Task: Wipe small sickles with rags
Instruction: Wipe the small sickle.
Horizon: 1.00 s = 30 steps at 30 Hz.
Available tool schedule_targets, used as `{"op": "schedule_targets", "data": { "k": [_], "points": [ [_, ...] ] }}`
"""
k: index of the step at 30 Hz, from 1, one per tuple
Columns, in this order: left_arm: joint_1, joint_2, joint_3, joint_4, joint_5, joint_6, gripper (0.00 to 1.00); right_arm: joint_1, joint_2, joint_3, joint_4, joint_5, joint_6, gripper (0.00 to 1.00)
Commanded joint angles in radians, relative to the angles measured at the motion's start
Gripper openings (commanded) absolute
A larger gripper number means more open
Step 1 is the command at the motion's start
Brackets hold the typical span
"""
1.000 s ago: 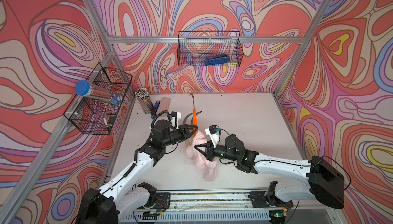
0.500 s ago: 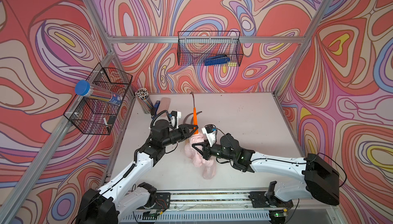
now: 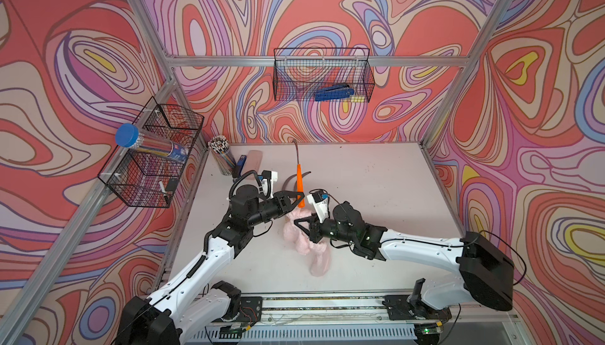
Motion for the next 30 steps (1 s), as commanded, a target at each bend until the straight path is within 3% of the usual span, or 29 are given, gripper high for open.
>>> {"op": "schedule_targets", "data": {
  "k": [1,10,16,23,30],
  "points": [
    [-0.001,-0.01,-0.001,0.041,0.015,0.0,0.0,-0.003,-0.114,-0.005,-0.03,0.022,-0.033,0.0],
    [0.0,0.025,-0.004,0.074,0.028,-0.014,0.0,-0.003,-0.252,-0.022,-0.107,0.06,-0.065,0.0],
    [0.0,0.012,-0.006,0.064,0.028,-0.002,0.0,-0.029,-0.334,-0.052,-0.168,0.18,-0.062,0.0],
    [0.0,-0.017,-0.018,0.058,0.054,-0.002,0.0,-0.284,-0.402,-0.128,-0.138,0.01,0.02,0.0],
    [-0.002,0.002,-0.037,0.121,0.179,-0.029,0.0,-0.314,-0.225,0.004,-0.105,-0.086,-0.037,0.0]
  ]
}}
